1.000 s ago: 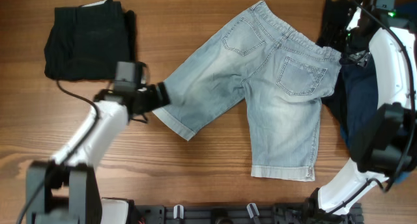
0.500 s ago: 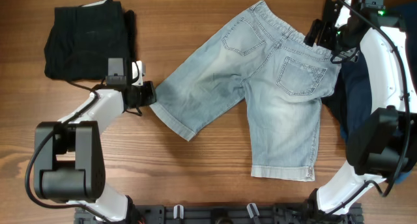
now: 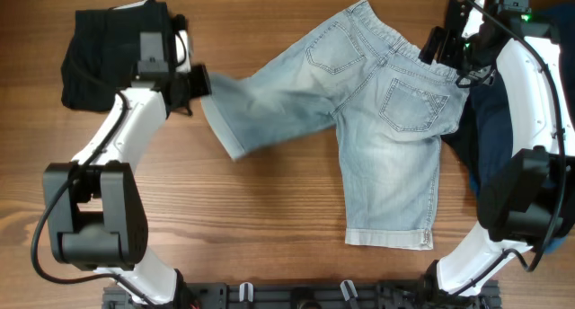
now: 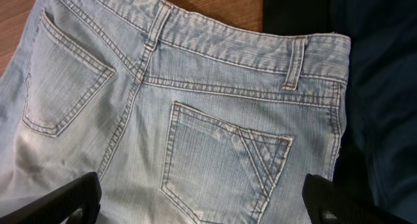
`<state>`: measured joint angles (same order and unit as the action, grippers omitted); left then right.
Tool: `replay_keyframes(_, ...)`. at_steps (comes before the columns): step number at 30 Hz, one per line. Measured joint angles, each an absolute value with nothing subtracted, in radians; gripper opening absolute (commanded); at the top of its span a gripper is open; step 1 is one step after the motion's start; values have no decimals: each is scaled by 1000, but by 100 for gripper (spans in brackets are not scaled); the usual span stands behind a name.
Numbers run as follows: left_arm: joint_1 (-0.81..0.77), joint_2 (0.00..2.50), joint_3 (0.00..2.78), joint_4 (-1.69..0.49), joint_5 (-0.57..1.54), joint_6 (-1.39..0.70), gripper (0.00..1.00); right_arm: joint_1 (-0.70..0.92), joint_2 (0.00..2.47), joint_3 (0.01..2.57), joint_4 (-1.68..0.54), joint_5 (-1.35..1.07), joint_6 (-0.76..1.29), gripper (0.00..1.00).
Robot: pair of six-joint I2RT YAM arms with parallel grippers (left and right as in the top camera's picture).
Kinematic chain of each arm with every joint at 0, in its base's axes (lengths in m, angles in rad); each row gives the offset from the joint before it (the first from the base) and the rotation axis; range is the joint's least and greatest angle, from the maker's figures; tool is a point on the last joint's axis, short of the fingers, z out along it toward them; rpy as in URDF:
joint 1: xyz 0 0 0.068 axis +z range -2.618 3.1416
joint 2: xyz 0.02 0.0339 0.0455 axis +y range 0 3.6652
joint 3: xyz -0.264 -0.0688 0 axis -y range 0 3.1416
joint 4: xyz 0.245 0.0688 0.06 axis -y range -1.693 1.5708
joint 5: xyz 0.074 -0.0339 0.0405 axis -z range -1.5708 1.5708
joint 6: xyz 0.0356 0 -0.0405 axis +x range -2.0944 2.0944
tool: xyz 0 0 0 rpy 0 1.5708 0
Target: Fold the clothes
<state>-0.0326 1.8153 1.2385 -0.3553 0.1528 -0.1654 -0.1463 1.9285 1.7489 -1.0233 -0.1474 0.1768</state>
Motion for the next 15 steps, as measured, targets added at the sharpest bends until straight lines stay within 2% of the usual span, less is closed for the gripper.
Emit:
replay_keyframes(7, -33, 1828, 1286, -68, 73, -165, 4, -146, 1929, 1749, -995, -184, 177, 100)
replay_keyframes(10, -31, 1897, 1292, 98, 45, -165, 4, -146, 1929, 1749, -964, -188, 177, 99)
replay_keyframes(12, -31, 1967, 1324, 136, 46, -165, 6, -146, 1929, 1749, -941, -191, 177, 100)
replay_keyframes(13, -31, 2015, 1353, 131, 47, -165, 12, -146, 1929, 1749, -928, -192, 176, 100)
replay_keyframes(14, -31, 2052, 1378, 118, 51, -163, 30, -146, 1929, 1749, -917, -192, 176, 100)
replay_keyframes(15, -31, 2093, 1417, 81, 57, -167, 70, -146, 1929, 1749, -897, -195, 176, 100)
